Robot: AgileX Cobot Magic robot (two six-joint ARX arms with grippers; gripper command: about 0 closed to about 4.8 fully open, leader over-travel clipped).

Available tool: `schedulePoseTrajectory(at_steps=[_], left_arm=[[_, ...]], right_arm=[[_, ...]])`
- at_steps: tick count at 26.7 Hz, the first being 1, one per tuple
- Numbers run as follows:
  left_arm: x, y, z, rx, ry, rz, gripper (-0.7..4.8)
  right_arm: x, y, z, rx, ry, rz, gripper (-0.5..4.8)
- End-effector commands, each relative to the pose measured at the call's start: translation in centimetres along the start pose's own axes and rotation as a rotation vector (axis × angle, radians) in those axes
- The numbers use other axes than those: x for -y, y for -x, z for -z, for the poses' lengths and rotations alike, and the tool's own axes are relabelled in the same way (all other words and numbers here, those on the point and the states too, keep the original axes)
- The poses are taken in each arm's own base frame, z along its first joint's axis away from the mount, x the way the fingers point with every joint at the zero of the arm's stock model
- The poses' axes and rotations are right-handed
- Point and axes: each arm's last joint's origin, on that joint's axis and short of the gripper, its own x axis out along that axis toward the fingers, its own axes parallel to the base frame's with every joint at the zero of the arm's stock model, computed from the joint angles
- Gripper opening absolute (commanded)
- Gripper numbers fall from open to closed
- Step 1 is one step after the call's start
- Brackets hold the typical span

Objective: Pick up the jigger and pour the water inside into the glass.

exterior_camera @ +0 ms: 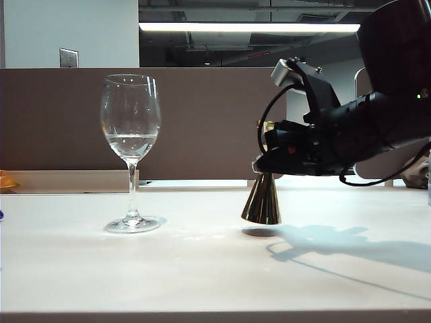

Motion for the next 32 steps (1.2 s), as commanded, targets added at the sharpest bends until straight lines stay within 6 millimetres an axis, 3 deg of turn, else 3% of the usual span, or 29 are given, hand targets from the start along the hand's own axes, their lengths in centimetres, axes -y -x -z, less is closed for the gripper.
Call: schedulePoseTrajectory(at_steps=[1,18,22,25,28,32], left_arm=[[0.0,0.0,0.0,-0.003,-0.005,0.002,-0.05],[0.0,0.0,0.0,-0.002,-0.006,0.001,-0.05],[0.0,0.0,0.0,-0.002,-0.005,0.002,-0.05],[0.0,0.0,0.0,-0.003,-0.005,0.001,-0.05],[0.0,0.0,0.0,-0.002,-0.005,0.002,-0.05],[0.0,0.0,0.0,-0.002,-0.005,0.001,-0.05]], right_arm=[[0.0,-0.1,-0.6,0.038,0.004,0.002,-0.01],[0.7,-1.5,0.6,-0.05,-0.013,0.105,0.06],[0.7,-1.5,0.6,-0.047,-0.012,0.106,1.07],[0.6,-1.5,0.6,-0.047,-0.013,0.098,1.36],[0.6,-1.5,0.5,-0.047,-0.013,0.098,2.27],[0.6,-1.4,0.4,-0.045,-0.013,0.098,2.71]])
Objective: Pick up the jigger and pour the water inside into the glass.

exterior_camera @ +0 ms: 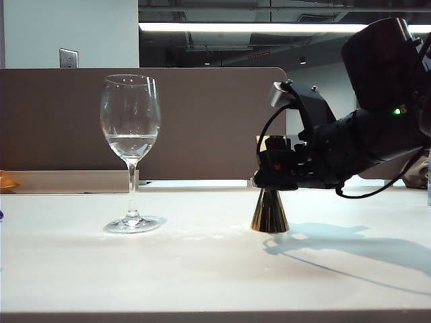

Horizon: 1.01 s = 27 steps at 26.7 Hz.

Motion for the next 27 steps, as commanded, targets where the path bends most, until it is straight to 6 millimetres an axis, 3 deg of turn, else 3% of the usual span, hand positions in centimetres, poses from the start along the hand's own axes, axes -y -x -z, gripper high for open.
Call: schedulePoseTrajectory(at_steps=[1,9,13,16,19,20,23,25,27], left_arm=[[0.0,0.0,0.0,-0.003,-0.005,0.002,-0.05],[0.0,0.0,0.0,-0.002,-0.005,0.002,-0.05],[0.0,0.0,0.0,-0.002,-0.006,0.001,-0.05],[0.0,0.0,0.0,-0.002,-0.006,0.002,-0.05],[0.0,0.0,0.0,-0.002,-0.005,0.002,-0.05],[0.0,0.0,0.0,-0.002,-0.005,0.001,-0.05],[0.0,0.0,0.0,-0.002,-0.005,0.002,-0.05],[0.0,0.0,0.0,-0.002,-0.005,0.002,-0.05],[0.0,0.0,0.0,-0.002,-0.006,0.002,-0.05]], right_arm=[[0.0,0.1,-0.4,0.019,-0.002,-0.002,2.78],[-0.3,1.7,-1.5,-0.042,-0.008,-0.004,2.8],[-0.7,3.4,-1.8,-0.068,-0.009,-0.01,3.14],[-1.1,5.0,-1.7,-0.088,-0.007,0.008,3.22],[-1.4,9.2,-1.0,-0.096,0.002,0.137,3.2],[-1.3,10.6,-0.7,-0.09,0.005,0.196,2.85],[-1.3,12.0,-0.4,-0.095,0.007,0.264,1.74],[-1.3,12.8,-0.3,-0.088,0.007,0.274,0.51],[-1.1,13.4,-0.2,-0.058,0.001,0.278,-0.06]])
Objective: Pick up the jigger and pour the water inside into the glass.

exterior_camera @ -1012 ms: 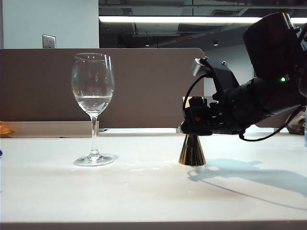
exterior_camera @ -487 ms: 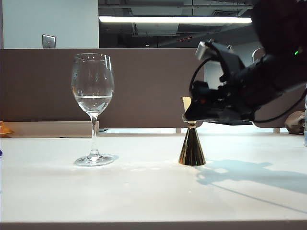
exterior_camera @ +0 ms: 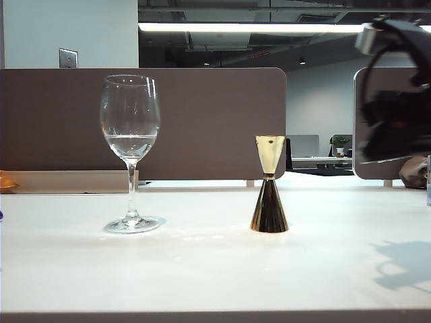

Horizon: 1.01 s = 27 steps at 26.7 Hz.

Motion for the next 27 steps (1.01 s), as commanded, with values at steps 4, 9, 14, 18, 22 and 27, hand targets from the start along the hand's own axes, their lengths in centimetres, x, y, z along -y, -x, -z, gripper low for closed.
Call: schedulePoseTrajectory(at_steps=[4,9,14,18,22,27], left_arm=[[0.0,0.0,0.0,-0.002,-0.005,0.002,-0.05],[0.0,0.0,0.0,-0.002,-0.006,0.002,-0.05],[0.0,0.0,0.0,-0.002,-0.005,0.002,-0.05],[0.0,0.0,0.0,-0.003,-0.005,0.002,-0.05],[0.0,0.0,0.0,-0.003,-0.005,0.002,-0.05],[0.0,0.0,0.0,-0.002,-0.006,0.002,-0.05]], right_arm=[[1.1,1.5,0.5,0.077,-0.032,0.044,-0.06],[2.3,2.7,1.3,0.14,-0.065,0.073,-0.06],[3.7,4.0,2.0,0.211,-0.091,0.05,-0.06],[4.4,4.6,2.8,0.252,-0.13,0.078,-0.06],[4.3,4.7,4.3,0.263,-0.168,0.072,-0.06],[4.2,5.0,4.5,0.287,-0.158,0.075,-0.06]])
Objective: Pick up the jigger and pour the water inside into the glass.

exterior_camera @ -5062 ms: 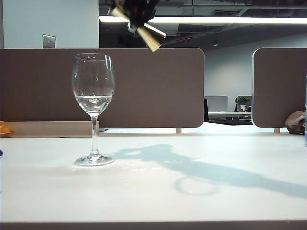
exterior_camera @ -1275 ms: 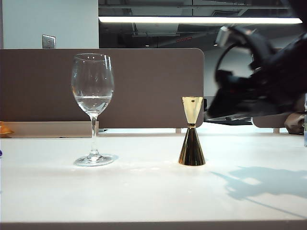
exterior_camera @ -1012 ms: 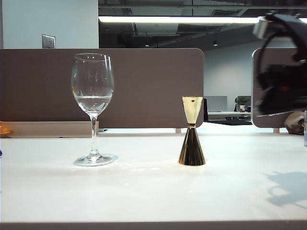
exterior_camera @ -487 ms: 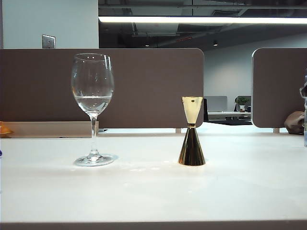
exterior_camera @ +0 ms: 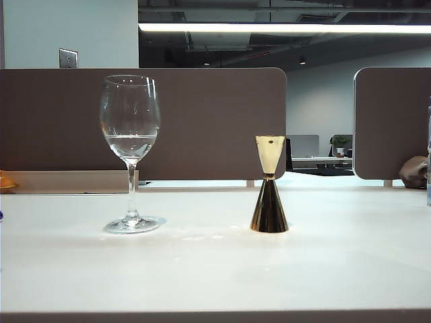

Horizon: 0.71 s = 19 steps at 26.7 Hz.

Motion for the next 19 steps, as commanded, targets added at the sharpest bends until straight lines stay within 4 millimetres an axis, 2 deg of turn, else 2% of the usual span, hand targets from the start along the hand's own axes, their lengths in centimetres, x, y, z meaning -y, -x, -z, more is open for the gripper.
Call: schedulePoseTrajectory(at_steps=[1,10,19], left_arm=[[0.0,0.0,0.0,-0.002,-0.005,0.002,-0.05],[0.0,0.0,0.0,-0.002,-0.005,0.002,-0.05],[0.0,0.0,0.0,-0.002,-0.005,0.002,-0.05]], right_arm=[[-0.1,0.2,-0.9,0.066,0.009,-0.007,-0.06],[-0.1,0.8,-0.7,0.102,0.019,-0.007,-0.06],[0.1,1.3,0.4,0.005,0.008,0.069,-0.06]])
